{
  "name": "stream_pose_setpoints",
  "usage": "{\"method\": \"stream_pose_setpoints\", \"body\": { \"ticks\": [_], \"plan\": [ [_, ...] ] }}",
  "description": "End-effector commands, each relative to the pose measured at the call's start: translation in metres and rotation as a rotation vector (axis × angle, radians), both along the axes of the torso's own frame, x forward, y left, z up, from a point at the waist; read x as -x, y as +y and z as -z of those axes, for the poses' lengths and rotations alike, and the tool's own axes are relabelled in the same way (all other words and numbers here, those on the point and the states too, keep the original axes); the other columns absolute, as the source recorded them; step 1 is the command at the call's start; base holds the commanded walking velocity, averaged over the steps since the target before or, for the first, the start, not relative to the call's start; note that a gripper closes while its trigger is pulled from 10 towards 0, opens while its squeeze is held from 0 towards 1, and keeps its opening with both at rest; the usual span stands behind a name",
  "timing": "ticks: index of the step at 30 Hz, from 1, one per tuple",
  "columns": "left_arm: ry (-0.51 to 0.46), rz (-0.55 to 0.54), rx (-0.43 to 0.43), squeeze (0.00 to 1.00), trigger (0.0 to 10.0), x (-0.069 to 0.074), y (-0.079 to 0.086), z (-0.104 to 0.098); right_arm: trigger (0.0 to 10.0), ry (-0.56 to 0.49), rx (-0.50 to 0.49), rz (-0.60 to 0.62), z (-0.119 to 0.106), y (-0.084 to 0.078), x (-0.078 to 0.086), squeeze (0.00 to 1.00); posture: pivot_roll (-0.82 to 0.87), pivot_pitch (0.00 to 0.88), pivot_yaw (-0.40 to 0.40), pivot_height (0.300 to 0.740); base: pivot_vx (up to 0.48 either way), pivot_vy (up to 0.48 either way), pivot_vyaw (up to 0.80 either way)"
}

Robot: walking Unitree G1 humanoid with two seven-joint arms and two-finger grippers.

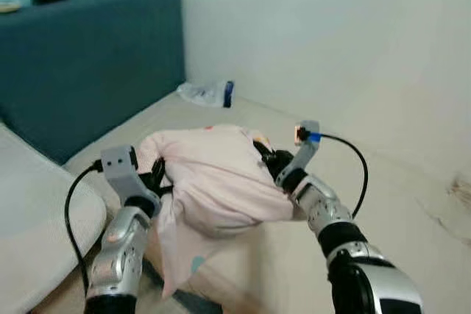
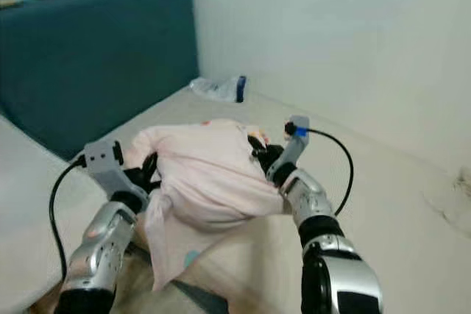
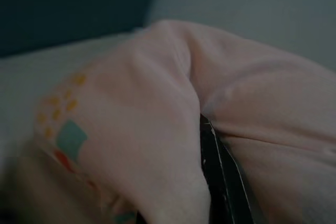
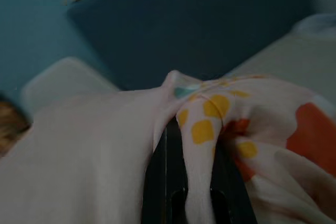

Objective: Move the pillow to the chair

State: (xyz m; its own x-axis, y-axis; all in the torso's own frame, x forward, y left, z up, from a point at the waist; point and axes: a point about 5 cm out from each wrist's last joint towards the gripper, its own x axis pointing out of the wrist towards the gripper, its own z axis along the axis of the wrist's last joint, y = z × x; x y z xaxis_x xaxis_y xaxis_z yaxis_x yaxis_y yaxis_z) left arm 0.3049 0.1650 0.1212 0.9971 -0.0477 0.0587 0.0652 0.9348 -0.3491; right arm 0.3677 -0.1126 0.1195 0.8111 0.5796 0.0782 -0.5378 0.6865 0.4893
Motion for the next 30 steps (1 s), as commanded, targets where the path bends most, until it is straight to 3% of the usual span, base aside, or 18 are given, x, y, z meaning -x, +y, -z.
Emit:
{"method": "stream_pose_setpoints", "body": {
  "ticks": [1, 30],
  "plan": [
    [-0.030, 0.060, -0.010, 0.00, 10.0, -0.0043, -0.0183, -0.0058, 10.0, -0.034, 0.002, -0.058, -0.0053, 0.0115, 0.0001, 0.00, 0.13, 0.000, -0.087, 0.735, 0.000, 0.000, 0.79],
    [-0.044, 0.062, -0.027, 0.00, 10.0, -0.0091, -0.0227, -0.0107, 10.0, -0.057, -0.041, -0.050, -0.0084, 0.0134, 0.0004, 0.00, 0.14, 0.000, -0.077, 0.735, 0.000, 0.000, 0.79]
  ]
}}
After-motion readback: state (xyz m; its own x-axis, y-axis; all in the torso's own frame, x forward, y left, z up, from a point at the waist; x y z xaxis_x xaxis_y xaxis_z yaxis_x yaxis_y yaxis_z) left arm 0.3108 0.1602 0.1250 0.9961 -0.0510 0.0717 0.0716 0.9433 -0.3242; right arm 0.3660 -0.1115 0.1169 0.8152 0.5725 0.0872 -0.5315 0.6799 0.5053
